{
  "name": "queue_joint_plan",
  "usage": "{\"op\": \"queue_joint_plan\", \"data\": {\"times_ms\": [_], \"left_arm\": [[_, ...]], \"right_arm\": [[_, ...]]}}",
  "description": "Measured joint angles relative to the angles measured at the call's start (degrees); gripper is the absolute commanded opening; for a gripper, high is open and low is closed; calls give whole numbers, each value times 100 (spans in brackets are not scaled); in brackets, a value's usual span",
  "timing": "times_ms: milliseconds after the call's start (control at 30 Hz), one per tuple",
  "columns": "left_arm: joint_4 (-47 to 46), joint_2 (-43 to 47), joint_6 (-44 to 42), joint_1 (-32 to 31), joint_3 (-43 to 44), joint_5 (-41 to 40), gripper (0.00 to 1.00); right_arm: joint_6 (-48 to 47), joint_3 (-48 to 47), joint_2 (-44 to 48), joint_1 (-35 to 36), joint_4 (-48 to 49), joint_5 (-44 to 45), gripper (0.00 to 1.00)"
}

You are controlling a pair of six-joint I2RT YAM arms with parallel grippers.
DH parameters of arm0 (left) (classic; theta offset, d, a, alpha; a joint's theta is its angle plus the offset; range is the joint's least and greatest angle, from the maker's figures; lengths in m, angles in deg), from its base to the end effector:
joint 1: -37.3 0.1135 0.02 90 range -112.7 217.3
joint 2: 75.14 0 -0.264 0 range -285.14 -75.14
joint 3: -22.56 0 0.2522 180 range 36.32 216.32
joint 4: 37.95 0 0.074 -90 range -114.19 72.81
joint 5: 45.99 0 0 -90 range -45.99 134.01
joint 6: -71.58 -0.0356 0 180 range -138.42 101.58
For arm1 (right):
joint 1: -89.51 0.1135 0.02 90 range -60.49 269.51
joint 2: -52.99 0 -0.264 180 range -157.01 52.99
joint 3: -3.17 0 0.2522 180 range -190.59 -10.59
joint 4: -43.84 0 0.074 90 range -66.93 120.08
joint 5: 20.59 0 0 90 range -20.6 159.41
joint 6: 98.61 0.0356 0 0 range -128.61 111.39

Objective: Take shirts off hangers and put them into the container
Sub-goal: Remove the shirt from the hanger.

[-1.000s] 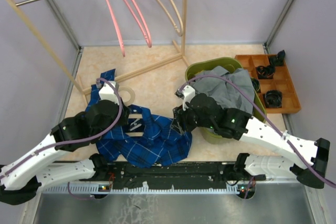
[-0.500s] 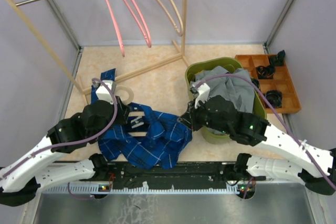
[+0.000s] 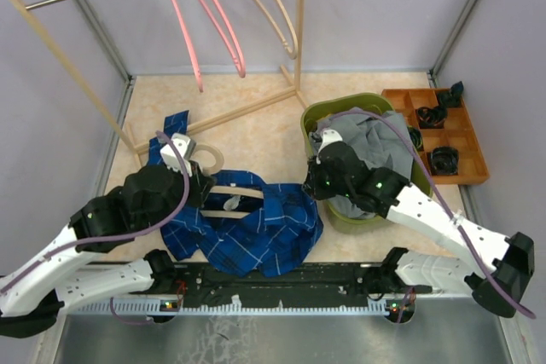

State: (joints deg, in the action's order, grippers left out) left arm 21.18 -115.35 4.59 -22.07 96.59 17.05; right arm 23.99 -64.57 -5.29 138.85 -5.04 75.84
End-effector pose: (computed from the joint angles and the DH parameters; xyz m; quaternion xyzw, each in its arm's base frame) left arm 0.0768 -0.0980 0.3791 0.1378 0.8195 -0.1944 0.5212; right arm 0.1428 0.1601 0.3101 -0.1077 0.8966 0.2414 0.3553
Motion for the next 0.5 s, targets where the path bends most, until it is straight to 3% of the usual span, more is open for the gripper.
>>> {"op": "queue_joint_plan", "data": {"times_ms": [100, 333, 500], "left_arm": [[-48, 33, -35, 0, -2, 48, 0], [122, 133, 387, 0, -2, -393, 0], [289, 114, 678, 0, -2, -678, 0]], "right_arm": [[-63, -2, -295, -2, -103, -50, 37], [35, -522, -365, 114, -826, 297, 53], [66, -898, 192, 776, -437, 487, 63]]}}
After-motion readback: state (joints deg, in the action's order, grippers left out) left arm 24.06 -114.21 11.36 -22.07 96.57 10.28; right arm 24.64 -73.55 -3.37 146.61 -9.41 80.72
